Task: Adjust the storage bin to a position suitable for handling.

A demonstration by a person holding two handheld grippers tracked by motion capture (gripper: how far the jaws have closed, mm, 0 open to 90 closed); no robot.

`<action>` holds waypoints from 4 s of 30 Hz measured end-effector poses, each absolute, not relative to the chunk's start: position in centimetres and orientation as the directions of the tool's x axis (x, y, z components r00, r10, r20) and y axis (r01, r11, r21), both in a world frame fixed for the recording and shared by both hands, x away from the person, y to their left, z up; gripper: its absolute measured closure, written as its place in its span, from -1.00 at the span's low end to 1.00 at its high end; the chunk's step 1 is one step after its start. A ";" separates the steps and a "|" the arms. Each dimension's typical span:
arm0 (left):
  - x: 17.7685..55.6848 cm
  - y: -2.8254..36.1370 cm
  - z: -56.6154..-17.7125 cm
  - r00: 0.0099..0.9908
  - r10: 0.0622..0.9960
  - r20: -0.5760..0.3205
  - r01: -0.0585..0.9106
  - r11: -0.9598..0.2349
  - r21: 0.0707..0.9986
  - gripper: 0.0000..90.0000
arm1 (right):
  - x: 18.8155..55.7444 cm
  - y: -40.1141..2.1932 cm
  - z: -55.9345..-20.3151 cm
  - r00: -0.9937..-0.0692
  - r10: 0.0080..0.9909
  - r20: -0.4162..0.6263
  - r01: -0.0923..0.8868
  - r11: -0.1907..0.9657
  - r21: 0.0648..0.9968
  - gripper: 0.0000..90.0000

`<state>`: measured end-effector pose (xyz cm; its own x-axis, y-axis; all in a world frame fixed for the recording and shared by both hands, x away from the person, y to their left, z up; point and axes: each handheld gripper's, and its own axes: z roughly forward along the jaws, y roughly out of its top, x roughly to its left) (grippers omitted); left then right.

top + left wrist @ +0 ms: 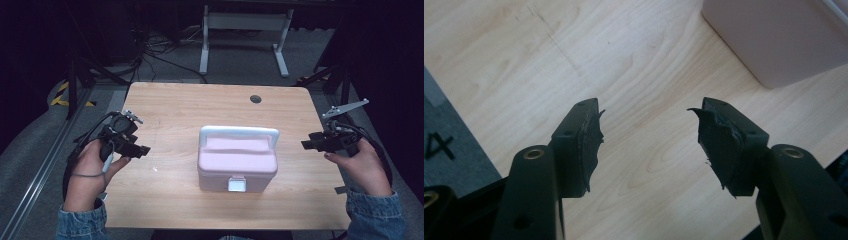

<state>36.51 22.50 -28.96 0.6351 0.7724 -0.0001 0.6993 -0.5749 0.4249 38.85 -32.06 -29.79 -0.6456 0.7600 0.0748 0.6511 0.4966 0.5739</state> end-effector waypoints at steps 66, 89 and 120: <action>40.9 10.7 -30.8 0.844 0.531 -0.071 0.460 -0.650 0.605 -0.26 | 37.5 -34.5 -31.8 -0.607 0.787 0.111 0.670 0.431 0.604 -0.02; 41.1 7.4 -31.3 0.877 0.479 0.036 0.351 -0.690 0.633 0.36 | 37.9 -34.6 -32.4 -0.603 0.788 0.126 0.680 0.425 0.598 -0.03; 43.0 7.6 -27.9 0.856 0.517 0.022 0.382 -0.660 0.647 0.75 | 37.9 -34.9 -32.5 -0.603 0.786 0.135 0.676 0.414 0.610 -0.04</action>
